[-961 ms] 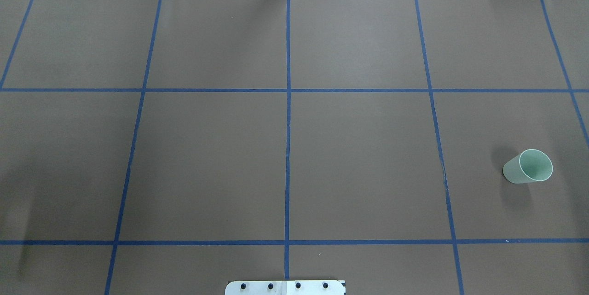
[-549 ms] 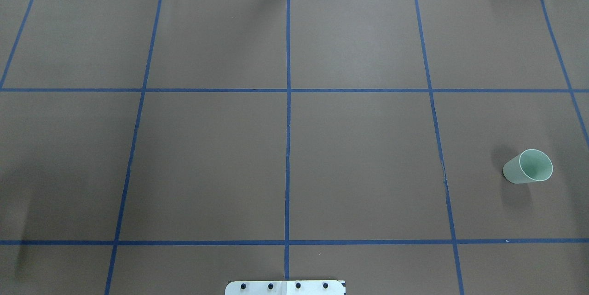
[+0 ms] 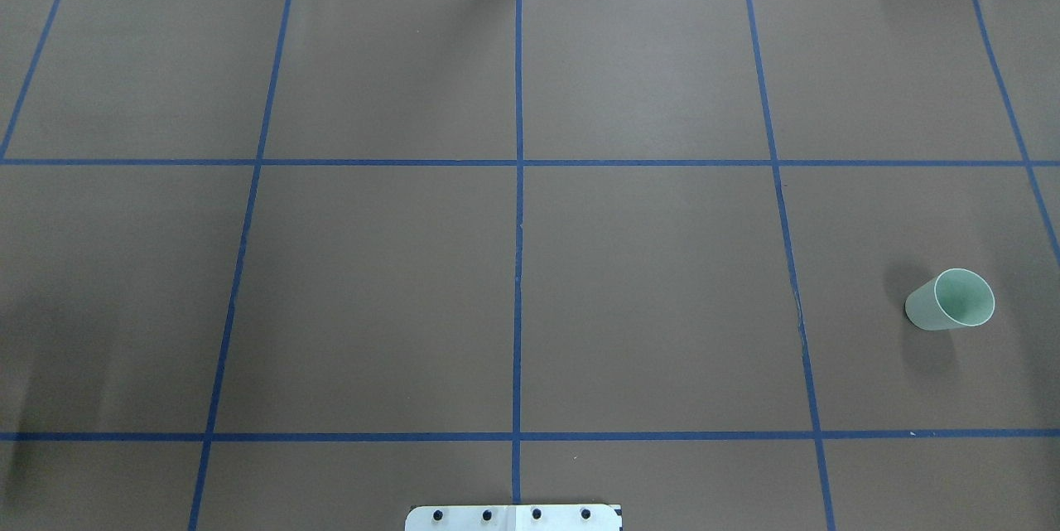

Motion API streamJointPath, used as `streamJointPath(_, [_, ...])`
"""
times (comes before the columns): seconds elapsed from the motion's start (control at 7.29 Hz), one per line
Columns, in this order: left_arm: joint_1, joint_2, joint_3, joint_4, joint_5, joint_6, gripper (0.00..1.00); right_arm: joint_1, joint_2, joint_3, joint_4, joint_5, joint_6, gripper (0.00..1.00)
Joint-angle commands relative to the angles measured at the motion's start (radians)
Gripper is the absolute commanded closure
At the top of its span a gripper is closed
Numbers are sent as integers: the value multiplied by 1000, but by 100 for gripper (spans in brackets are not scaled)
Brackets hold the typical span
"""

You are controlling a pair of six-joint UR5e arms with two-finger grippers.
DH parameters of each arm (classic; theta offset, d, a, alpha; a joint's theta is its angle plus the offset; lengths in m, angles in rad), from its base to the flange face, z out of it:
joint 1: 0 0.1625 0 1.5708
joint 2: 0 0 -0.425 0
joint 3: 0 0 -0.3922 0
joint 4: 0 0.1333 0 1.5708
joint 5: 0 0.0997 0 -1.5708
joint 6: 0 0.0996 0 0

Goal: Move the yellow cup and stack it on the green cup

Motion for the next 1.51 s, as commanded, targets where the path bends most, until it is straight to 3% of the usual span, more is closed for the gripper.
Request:
streamJointPath(0.0, [0, 2, 12, -16, -42, 0, 0, 0, 6, 2, 1, 0, 0, 0])
streamJointPath(1.37, [3, 9, 124, -77, -205, 2, 0, -2, 12, 8, 1, 0, -1, 0])
